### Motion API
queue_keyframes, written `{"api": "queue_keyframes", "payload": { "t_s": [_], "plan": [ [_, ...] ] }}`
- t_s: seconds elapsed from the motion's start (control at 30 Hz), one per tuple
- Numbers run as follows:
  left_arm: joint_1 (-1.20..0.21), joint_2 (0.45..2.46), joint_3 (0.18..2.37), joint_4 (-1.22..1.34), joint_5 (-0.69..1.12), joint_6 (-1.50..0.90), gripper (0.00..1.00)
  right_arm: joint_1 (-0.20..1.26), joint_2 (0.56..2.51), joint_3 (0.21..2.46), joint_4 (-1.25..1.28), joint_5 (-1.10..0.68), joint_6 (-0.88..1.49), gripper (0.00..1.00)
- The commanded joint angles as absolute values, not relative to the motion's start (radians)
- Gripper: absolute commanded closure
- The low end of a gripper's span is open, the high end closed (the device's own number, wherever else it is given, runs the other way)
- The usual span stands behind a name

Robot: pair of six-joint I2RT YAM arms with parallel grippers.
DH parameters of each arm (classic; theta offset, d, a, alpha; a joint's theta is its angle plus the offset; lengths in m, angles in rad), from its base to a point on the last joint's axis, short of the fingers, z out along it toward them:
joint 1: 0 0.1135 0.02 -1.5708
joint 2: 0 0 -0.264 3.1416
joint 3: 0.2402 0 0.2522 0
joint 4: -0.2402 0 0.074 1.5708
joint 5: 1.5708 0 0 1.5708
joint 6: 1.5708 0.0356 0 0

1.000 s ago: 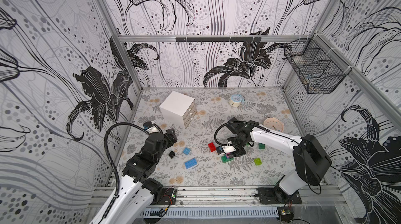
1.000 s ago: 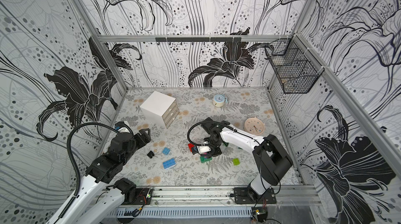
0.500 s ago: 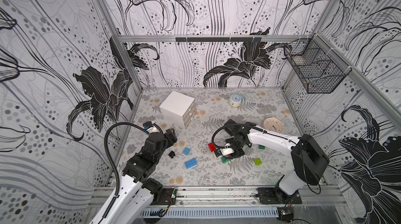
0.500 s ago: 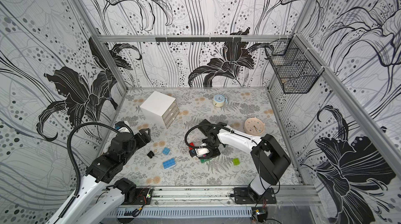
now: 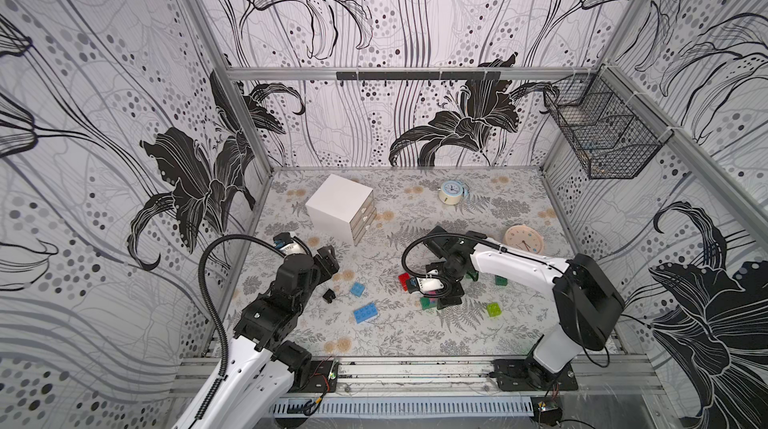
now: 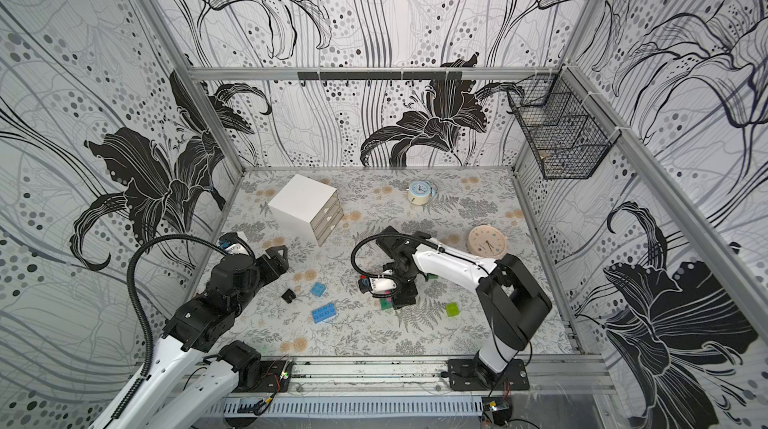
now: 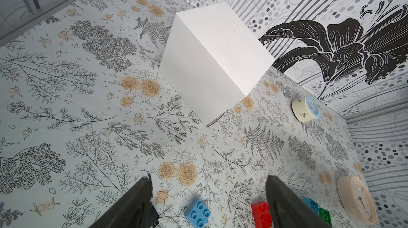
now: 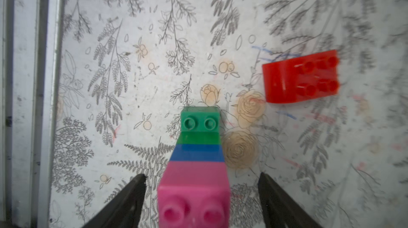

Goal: Assemble the number 1 with lego
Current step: Assemble the lego brick with the lego brick.

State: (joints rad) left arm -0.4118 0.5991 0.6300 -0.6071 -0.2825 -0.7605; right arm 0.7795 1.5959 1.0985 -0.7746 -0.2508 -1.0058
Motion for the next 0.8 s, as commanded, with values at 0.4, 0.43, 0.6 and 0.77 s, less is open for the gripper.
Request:
{"api": "queue_keyframes", "payload": {
  "t_s": [0.4, 0.43, 0.6, 0.77],
  "plan": [
    [-0.573, 0.964, 0.69, -0.396, 0.268, -0.878, 0.28, 0.8, 1.368, 1.131, -0.95, -0.095, 0.595, 0.54],
    [-0.626, 1.012, 0.712, -0.384, 0.263, -0.875, 0.29, 0.804, 1.366, 1.113, -0.918, -0.116, 0.637, 0.55],
    [-0.702, 1.157, 0.762, -0.343, 0.239, -0.893, 0.31, 0.805, 1.426, 1.134, -0.889, -0.148, 0.645, 0.55],
    [-0.703, 1.17, 0.75, -0.341, 0.183, -0.932, 0.32, 0.805, 1.509, 1.171, -0.895, -0.147, 0.62, 0.59]
  ]
}}
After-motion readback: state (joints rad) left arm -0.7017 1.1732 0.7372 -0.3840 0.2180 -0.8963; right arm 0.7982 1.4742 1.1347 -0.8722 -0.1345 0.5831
